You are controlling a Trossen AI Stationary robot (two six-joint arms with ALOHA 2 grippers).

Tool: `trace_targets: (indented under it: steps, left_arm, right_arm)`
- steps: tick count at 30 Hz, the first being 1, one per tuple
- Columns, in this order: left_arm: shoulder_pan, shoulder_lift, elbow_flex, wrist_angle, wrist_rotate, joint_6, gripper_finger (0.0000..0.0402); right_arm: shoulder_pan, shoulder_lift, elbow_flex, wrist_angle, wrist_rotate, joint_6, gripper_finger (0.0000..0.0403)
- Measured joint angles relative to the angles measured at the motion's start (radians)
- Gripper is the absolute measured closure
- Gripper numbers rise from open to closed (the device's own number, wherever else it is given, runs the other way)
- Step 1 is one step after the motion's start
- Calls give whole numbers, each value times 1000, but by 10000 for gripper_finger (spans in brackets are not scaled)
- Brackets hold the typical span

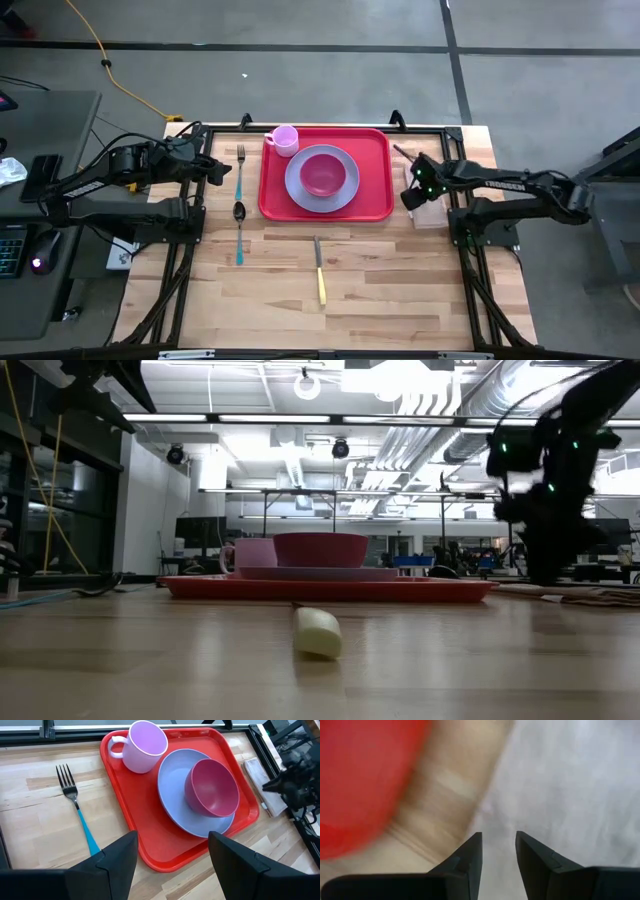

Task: Set up tray
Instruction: Put the white napkin on the red tray to the left of the white plate

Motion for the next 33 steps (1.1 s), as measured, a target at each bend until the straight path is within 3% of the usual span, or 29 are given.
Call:
trace_targets:
  steps: [9,20,33]
  left_arm:
    - [0,0,0,-1,-1,0,131]
    - [0,3,0,-1,-3,11,131]
    - [0,3,0,-1,-3,11,131]
  right_arm:
    - [4,-4,175,-69,36,-79,305]
    - [5,209,190,-76,-36,-110,305]
    - [5,344,191,-75,9,-120,305]
